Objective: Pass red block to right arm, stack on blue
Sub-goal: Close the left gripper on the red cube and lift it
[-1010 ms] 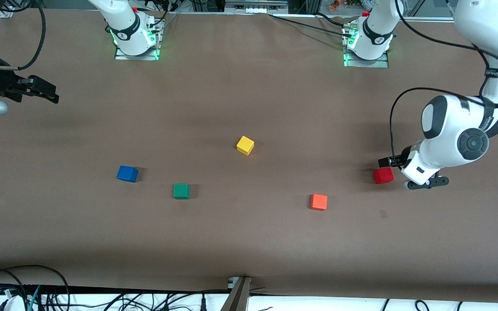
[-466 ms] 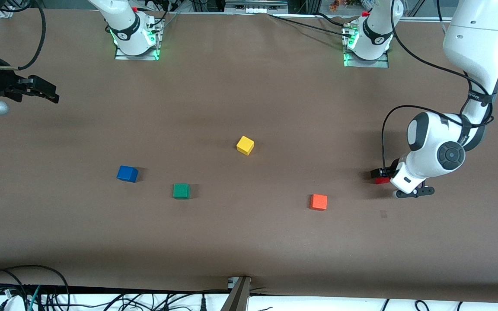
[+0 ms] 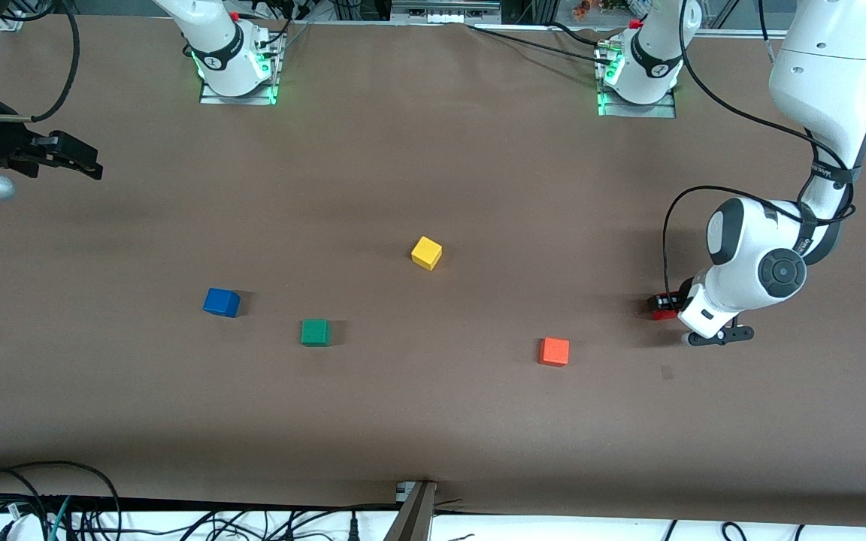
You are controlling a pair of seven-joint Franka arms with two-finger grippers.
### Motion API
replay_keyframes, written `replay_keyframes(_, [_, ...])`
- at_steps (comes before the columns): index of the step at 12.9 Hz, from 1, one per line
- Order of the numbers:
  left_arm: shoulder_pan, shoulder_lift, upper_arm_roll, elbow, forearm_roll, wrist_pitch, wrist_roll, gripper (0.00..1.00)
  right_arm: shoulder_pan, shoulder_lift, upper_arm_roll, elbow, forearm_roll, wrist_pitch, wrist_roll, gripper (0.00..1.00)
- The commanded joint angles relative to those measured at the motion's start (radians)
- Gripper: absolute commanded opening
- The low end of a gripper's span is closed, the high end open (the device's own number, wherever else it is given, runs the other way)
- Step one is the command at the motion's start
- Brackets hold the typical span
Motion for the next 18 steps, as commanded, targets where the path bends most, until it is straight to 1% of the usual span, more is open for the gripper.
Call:
replay_keyframes(1, [0.009, -0.003, -0.001, 0.01, 0.031, -0.01, 0.051, 0.01, -0.002, -0.002, 0.0, 0.012, 0.016, -0.017, 0.009, 1.0])
replay_keyframes(3, [0.014, -0.006, -0.003, 0.01, 0.031, -0.015, 0.102, 0.0, -0.002, -0.002, 0.0, 0.012, 0.016, -0.017, 0.009, 1.0])
replay_keyframes(5, [0.054, -0.011, -0.006, 0.017, 0.031, -0.018, 0.196, 0.0, -0.002, -0.002, -0.002, 0.012, 0.016, -0.017, 0.009, 1.0])
replay_keyframes(6, [0.055, -0.018, -0.007, 0.019, 0.03, -0.019, 0.225, 0.0, -0.002, -0.002, -0.002, 0.012, 0.016, -0.017, 0.009, 1.0])
replay_keyframes(9, [0.052, -0.061, -0.021, 0.025, 0.025, -0.047, 0.235, 0.0, -0.002, -0.001, -0.002, 0.012, 0.023, -0.017, 0.009, 1.0])
replay_keyframes(11, [0.054, -0.096, -0.071, 0.027, 0.021, -0.083, 0.297, 0.0, -0.004, 0.004, -0.003, 0.011, 0.023, -0.017, 0.006, 1.0])
replay_keyframes(13, [0.057, -0.126, -0.096, 0.028, 0.007, -0.09, 0.382, 0.0, -0.005, 0.005, -0.003, 0.011, 0.026, -0.015, 0.003, 1.0])
replay_keyframes(14, [0.058, -0.138, -0.113, 0.033, -0.025, -0.09, 0.449, 0.0, -0.01, 0.01, -0.005, 0.012, 0.063, 0.001, -0.006, 1.0])
replay_keyframes(15, [0.061, -0.144, -0.115, 0.045, -0.074, -0.096, 0.528, 0.0, -0.019, 0.031, -0.008, 0.014, 0.121, 0.002, -0.011, 1.0])
replay_keyframes(17, [0.065, -0.147, -0.116, 0.06, -0.195, -0.107, 0.697, 0.0, -0.031, 0.062, -0.034, 0.014, 0.233, -0.015, -0.012, 1.0])
replay_keyframes(18, [0.069, -0.146, -0.116, 0.062, -0.261, -0.107, 0.785, 0.0, -0.033, 0.08, -0.04, 0.014, 0.258, -0.017, -0.014, 1.0])
